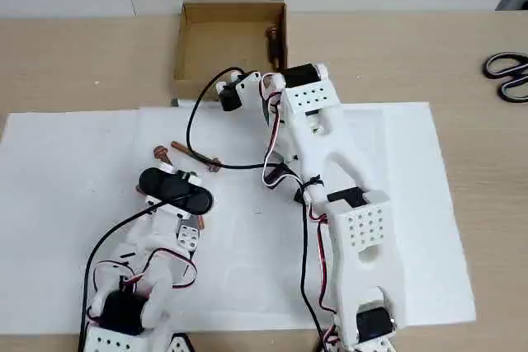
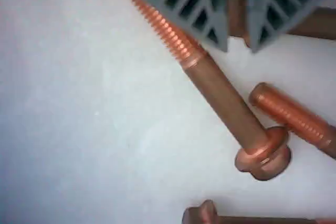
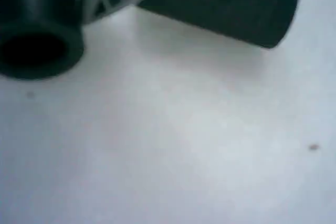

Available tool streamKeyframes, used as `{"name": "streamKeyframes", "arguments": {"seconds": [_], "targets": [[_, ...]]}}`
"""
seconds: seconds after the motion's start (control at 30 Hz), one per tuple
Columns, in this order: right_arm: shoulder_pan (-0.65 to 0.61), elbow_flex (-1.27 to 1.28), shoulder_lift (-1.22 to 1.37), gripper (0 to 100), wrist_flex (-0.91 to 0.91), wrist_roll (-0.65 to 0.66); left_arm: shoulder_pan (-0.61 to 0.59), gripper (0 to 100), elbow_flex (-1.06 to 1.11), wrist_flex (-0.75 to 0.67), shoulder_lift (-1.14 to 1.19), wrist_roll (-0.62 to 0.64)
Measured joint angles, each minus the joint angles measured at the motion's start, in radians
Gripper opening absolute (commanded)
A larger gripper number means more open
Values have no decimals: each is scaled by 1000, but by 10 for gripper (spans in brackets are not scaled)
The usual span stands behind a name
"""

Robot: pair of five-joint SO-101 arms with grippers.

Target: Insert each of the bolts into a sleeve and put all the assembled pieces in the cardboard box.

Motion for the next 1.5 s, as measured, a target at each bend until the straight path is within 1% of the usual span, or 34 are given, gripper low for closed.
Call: {"name": "streamKeyframes", "arguments": {"seconds": [0.1, 0.2, 0.43, 0.57, 0.67, 0.83, 0.97, 1.23, 1.33, 1.5], "targets": [[2, -12, 15, 56, -5, 0, 0, 18, 0, 0, 0, 0], [6, -14, 21, 11, -25, 0, 0, 18, 0, 0, 0, 0], [6, -14, 18, 11, -25, 0, 0, 18, 0, 0, 0, 0], [6, 0, -32, 10, 11, -2, 0, 18, 0, 0, 0, 0], [-25, 3, -91, 9, 68, -12, 0, 18, 0, 0, 0, 0], [-20, 8, -270, 2, 121, -123, 0, 18, 0, 0, 0, 0], [14, 46, -374, 2, 126, -233, 0, 18, 0, 0, 0, 0], [44, 226, -551, 3, 129, -503, 0, 18, 0, 0, 0, 0], [87, 293, -628, 3, 129, -572, -3, 18, -20, 0, 2, 0], [196, 456, -767, 3, 129, -647, -9, 17, -169, 2, 2, -18]]}}
